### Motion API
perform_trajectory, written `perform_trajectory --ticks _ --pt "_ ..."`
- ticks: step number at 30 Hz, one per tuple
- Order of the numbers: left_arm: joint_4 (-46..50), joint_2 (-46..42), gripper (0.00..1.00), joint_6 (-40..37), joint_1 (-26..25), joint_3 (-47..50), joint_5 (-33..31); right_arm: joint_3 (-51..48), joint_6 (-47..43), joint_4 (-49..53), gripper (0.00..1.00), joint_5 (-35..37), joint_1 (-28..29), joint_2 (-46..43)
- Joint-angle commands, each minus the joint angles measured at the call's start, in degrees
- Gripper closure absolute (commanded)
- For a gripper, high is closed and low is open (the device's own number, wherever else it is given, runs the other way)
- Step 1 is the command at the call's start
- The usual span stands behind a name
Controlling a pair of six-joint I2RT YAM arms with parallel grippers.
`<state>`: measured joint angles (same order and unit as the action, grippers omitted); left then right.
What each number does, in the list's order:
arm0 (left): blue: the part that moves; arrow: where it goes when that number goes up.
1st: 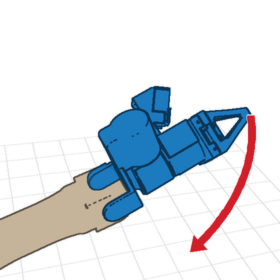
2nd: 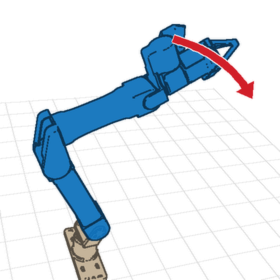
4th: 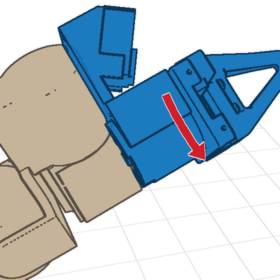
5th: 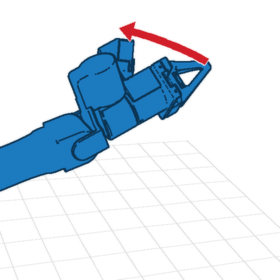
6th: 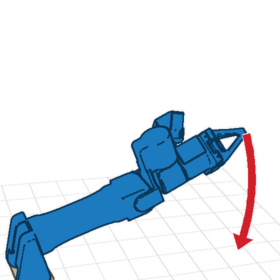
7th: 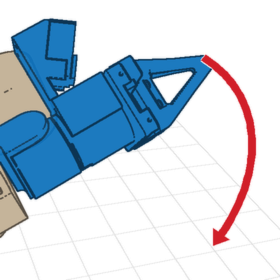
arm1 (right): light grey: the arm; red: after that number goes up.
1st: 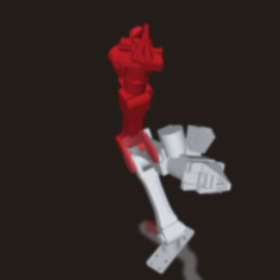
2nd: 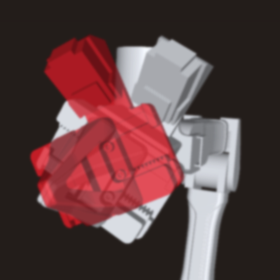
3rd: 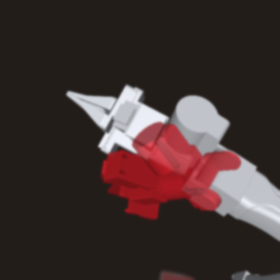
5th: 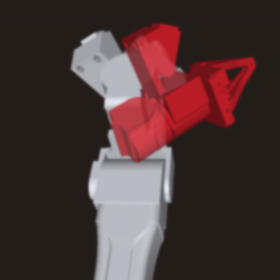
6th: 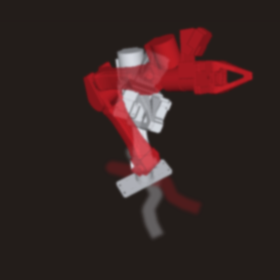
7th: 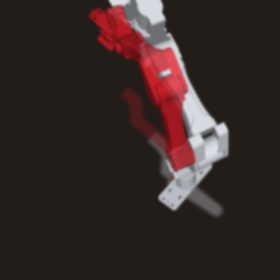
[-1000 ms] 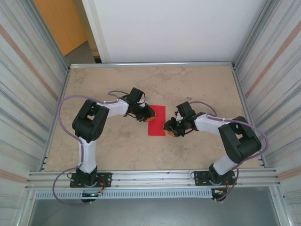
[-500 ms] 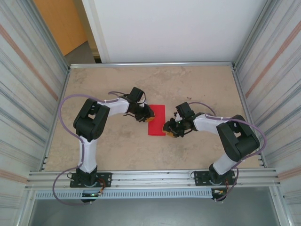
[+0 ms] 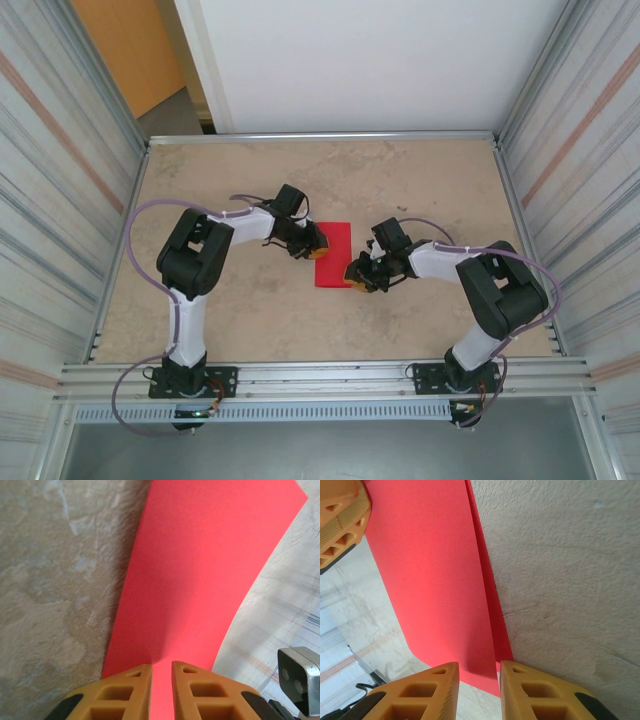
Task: Fold a paper plane with a square sheet of paper (pick it up from the middle)
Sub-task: Fold the triangle a second time at the center of the table.
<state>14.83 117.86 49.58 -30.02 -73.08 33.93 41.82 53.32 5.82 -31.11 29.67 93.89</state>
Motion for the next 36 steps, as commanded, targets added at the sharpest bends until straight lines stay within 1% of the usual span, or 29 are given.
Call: perform_trajectory --ticks 1,6,12,16,19,22,29,35,36 --pt "4.6 3.5 0.80 0.2 0.1 0.7 -2.2 1.5 -1.1 -1.1 0.74 -0.2 0.3 0.5" --pt "4.6 3.1 0.80 -0.2 0.1 0.7 -2.1 1.5 0.0 -2.8 0.77 0.2 0.2 0.4" --pt "4.7 2.5 0.80 -1.2 0.1 0.1 -0.9 1.7 1.1 -2.3 0.86 1.8 0.0 0.0" --pt "3.9 -0.8 0.80 -2.9 0.1 -1.2 0.5 1.5 1.1 -0.3 0.92 2.9 0.0 -0.8" --pt "4.0 -3.2 0.79 -4.0 0.3 -2.4 -0.6 1.5 1.2 1.9 0.97 3.6 0.0 -1.3" --pt "3.5 -3.8 0.79 -5.3 0.4 -3.0 -2.2 0.9 1.2 2.7 0.98 3.4 0.0 -2.1" --pt "3.6 0.0 0.82 -5.8 0.5 -2.9 -2.7 0.6 0.9 2.8 0.98 1.3 0.0 -3.8" --pt "5.1 1.8 0.84 -5.5 0.2 -3.4 -3.2 2.3 1.0 0.9 0.98 -1.1 0.1 -2.2" --pt "5.1 3.4 0.84 -5.5 0.1 -3.3 -3.3 2.6 1.1 0.4 0.98 -1.5 0.0 -1.8"
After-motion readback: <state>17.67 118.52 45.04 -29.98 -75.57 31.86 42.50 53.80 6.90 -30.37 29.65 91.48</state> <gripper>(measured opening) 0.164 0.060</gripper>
